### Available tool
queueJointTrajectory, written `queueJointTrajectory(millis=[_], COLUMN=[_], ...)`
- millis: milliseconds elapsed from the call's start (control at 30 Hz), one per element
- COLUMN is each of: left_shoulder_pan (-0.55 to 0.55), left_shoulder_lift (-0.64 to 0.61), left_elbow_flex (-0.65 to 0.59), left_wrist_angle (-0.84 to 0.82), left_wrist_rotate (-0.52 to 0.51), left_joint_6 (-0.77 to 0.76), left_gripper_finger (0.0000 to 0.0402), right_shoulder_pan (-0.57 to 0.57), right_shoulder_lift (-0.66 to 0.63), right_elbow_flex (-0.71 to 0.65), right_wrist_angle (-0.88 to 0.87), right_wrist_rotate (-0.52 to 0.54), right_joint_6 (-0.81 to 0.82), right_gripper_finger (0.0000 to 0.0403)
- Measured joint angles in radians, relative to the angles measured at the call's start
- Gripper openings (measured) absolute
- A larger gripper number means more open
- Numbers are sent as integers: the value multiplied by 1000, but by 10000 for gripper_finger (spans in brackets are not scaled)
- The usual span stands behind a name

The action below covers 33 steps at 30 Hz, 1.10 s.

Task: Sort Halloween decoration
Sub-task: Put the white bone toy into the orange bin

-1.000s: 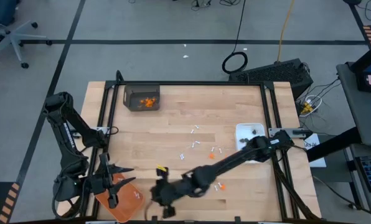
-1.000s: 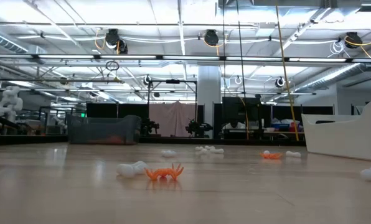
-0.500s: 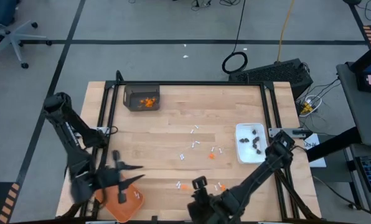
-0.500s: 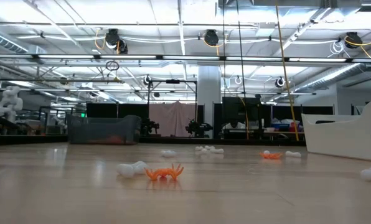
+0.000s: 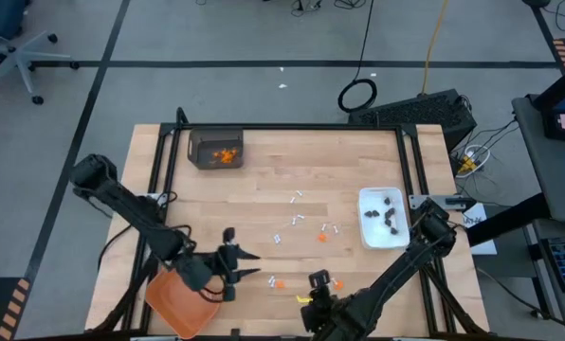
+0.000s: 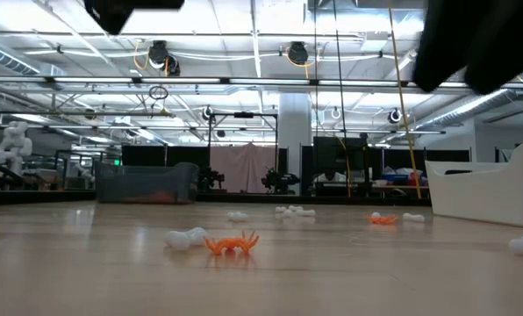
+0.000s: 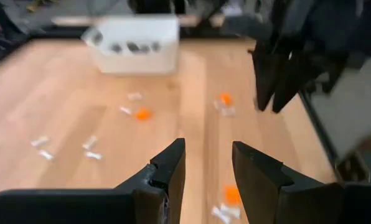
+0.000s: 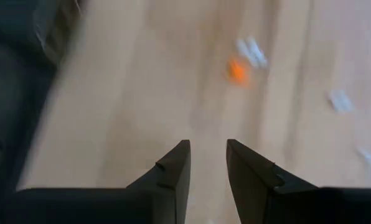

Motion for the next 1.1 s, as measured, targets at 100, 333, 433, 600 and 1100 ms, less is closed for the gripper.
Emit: queueJointTrajectory(millis=[100,333,433,600,1100], left_shoulder_pan=[24,93,126,163,179], left_shoulder_lift=[47,156,192,228,360], left_elbow_flex=[1,69,105,117,118], left_wrist_angle=[1,-39,-125,-164,-88], left_wrist_rotate=[91,349,412,488,546], left_joint_6=[26,74,85,148,252], left_gripper_finger=[129,129,130,159,220], right_shoulder_pan=[-16,-74,-74,-53,-42], right_shoulder_lift=[-20,-21,-46,-148,-242], right_elbow_flex=[-144,-310,-308,-305,-464], right_wrist_angle=[321,627,522,356,584], right_wrist_rotate=[17,16,15,24,145], right_joint_6=[-41,7,20,19,-49], right_gripper_finger=[88,88,88,88,88])
